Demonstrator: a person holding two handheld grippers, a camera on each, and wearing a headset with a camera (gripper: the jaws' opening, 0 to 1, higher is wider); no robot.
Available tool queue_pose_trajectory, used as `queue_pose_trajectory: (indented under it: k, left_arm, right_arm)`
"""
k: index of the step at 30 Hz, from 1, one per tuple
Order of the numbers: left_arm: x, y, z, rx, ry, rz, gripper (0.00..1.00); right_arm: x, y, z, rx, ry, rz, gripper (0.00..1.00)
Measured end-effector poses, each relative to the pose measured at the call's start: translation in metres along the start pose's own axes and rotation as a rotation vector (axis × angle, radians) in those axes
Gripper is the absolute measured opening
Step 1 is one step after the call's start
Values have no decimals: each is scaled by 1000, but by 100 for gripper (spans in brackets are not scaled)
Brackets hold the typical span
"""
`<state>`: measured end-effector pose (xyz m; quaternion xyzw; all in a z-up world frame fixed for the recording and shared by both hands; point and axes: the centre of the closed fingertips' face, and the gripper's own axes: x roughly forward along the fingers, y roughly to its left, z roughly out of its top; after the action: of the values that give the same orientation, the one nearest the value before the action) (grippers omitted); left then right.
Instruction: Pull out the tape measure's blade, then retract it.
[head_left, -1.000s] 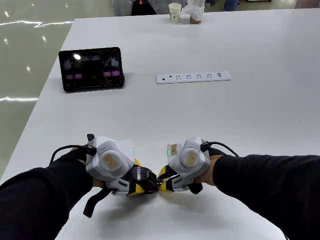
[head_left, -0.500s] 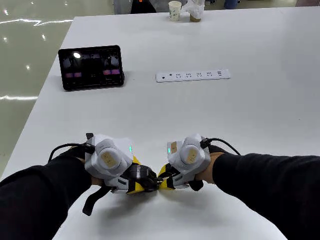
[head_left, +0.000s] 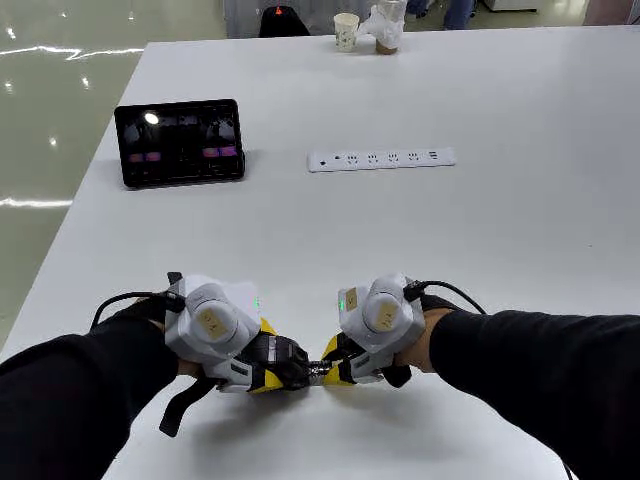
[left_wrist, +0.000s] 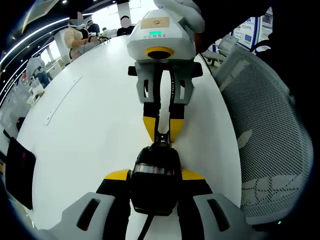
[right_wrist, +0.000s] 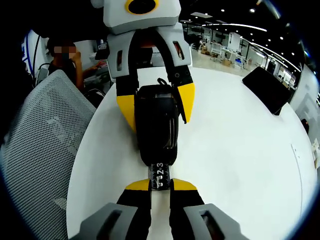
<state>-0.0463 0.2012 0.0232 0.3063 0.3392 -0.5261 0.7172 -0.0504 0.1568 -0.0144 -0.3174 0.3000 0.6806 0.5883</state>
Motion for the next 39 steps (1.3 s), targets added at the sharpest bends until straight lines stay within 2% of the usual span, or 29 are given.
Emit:
queue_pose_trajectory:
  k: [9, 14, 28, 39]
  left_arm:
    - [1, -1, 1, 7, 16, 1, 29]
    - [1, -1, 0, 2, 13, 2, 29]
    - [1, -1, 1, -12, 3, 11, 29]
    - [1, -1, 1, -9, 2, 7, 29]
  right_arm:
    - [-5, 0, -7, 22, 18, -4, 10]
    - [-6, 0, -9, 5, 34, -8, 10]
    - [-11, -2, -18, 41, 32, 9, 10]
    - [-16, -2, -24, 31, 41, 2, 10]
